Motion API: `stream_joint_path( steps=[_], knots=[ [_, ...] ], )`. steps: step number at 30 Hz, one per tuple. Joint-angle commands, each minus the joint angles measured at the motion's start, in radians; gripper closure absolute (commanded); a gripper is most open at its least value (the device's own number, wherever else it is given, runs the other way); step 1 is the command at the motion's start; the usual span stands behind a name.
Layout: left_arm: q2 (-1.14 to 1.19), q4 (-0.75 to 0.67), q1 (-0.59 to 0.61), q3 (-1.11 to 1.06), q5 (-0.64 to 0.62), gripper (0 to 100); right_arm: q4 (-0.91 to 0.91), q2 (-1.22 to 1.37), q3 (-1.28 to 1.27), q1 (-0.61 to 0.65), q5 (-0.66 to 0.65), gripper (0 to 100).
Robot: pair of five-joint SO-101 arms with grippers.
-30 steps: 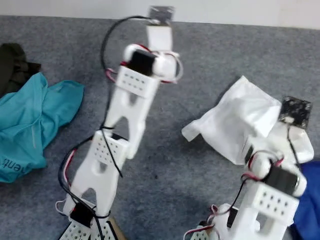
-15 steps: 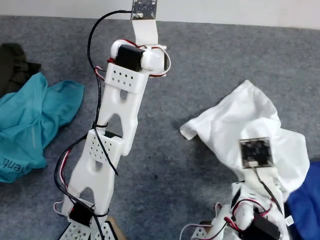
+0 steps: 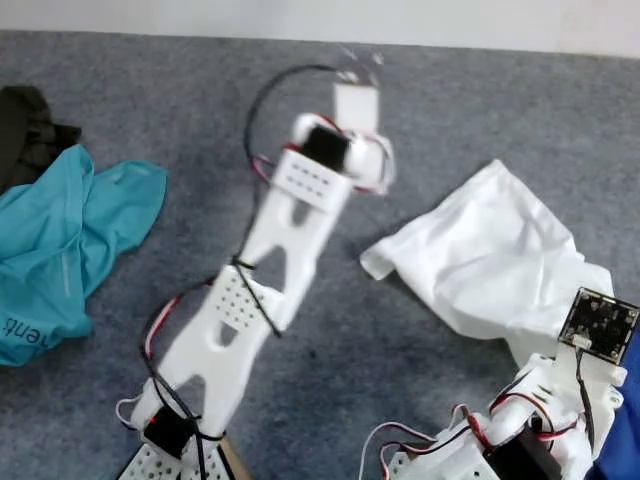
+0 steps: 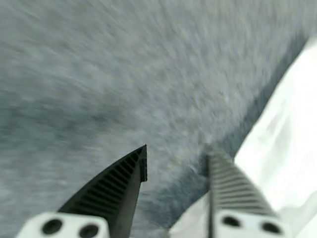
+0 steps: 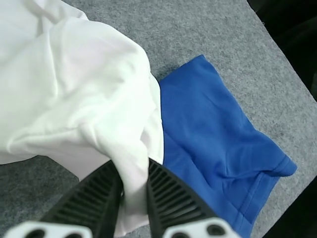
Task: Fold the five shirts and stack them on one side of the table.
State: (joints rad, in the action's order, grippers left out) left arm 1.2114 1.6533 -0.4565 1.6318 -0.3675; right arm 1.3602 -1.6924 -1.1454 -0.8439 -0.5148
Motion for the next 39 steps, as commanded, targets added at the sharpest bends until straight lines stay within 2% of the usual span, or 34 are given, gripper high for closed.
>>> stream_joint_path(
  steps=[1,13,16,18,22,23,27,31,35,39],
  knots=[
    [0.053,-0.023,-0.076,0.036,-0.002,66,-0.025,-0.004,0.004,0.035,0.02,99.0],
    [0.143,-0.034,-0.17,0.03,0.006,71,-0.07,-0.004,-0.044,0.097,0.021,99.1],
    [0.166,-0.034,-0.182,0.012,0.051,71,-0.071,-0.004,-0.044,0.096,0.021,99.1],
    [0.197,-0.034,-0.18,0.008,0.063,77,-0.073,-0.004,-0.041,0.096,0.023,99.1],
    [0.216,-0.038,-0.15,0.012,0.071,100,-0.076,-0.005,-0.041,0.102,0.072,99.1],
    [0.213,-0.034,-0.14,0.012,0.069,98,-0.077,-0.005,-0.039,0.104,0.078,99.1],
    [0.185,-0.026,-0.062,0.012,0.066,100,-0.102,-0.005,-0.042,0.105,0.112,99.1],
    [0.131,-0.018,0.084,0.012,0.063,99,-0.176,-0.004,-0.051,0.12,0.19,99.1],
    [0.056,0.037,0.232,0.012,0.061,99,-0.196,-0.004,-0.051,0.223,0.281,99.1],
    [0.031,0.123,0.326,0.001,0.066,99,-0.196,-0.004,-0.05,0.344,0.342,99.1]
  ],
)
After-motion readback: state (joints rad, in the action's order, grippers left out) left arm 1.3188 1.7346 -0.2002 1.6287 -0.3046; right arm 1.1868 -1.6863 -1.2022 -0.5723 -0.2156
